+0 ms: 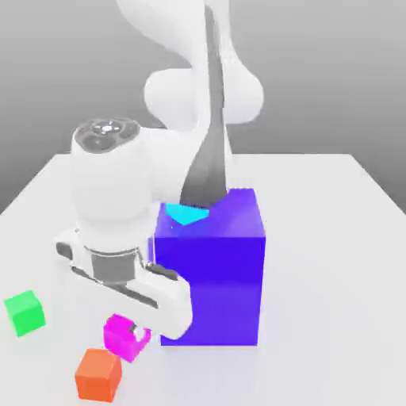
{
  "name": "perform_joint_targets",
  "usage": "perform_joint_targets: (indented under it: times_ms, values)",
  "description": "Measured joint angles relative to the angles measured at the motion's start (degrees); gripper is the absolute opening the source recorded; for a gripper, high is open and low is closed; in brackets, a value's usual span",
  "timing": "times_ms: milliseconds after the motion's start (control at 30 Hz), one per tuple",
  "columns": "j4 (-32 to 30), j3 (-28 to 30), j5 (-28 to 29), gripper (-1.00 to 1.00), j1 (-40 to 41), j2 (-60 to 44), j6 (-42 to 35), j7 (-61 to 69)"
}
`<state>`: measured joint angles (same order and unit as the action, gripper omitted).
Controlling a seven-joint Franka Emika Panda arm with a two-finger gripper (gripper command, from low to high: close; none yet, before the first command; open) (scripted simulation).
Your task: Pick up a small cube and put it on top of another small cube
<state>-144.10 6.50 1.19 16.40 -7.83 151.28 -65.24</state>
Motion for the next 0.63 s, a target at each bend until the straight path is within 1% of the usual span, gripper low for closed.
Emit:
perform_joint_targets:
  times_ms: [167,233,300,333,533,633]
  values:
    - [-1.64,8.51,-3.55,-1.0,10.96,2.43,-0.38,-2.99]
    - [-1.6,8.4,-5.97,-1.0,12.22,-0.46,2.38,-1.99]
    - [-1.38,7.08,-8.6,-1.0,13.36,-4.35,5.92,-0.27]
    - [-1.26,6.32,-9.71,1.0,13.95,-6.08,7.49,0.51]
    - [-1.21,5.96,-10.28,1.0,14.23,-6.95,8.27,0.91]
    - [-1.47,7.21,-7.72,1.0,13.52,-3.23,4.92,-0.97]
